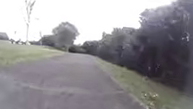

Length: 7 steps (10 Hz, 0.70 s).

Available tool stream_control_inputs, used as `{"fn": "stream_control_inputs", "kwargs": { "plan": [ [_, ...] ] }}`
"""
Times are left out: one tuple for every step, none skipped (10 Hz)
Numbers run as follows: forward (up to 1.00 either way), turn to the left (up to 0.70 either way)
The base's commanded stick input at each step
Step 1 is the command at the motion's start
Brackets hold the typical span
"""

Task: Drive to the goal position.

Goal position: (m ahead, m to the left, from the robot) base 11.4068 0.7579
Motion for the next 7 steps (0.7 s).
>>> {"fn": "stream_control_inputs", "kwargs": {
  "plan": [
    [0.7,0.0],
    [0.7,0.0],
    [0.7,0.0],
    [0.7,0.0],
    [0.7,0.0],
    [0.7,0.0],
    [0.7,0.0]
  ]
}}
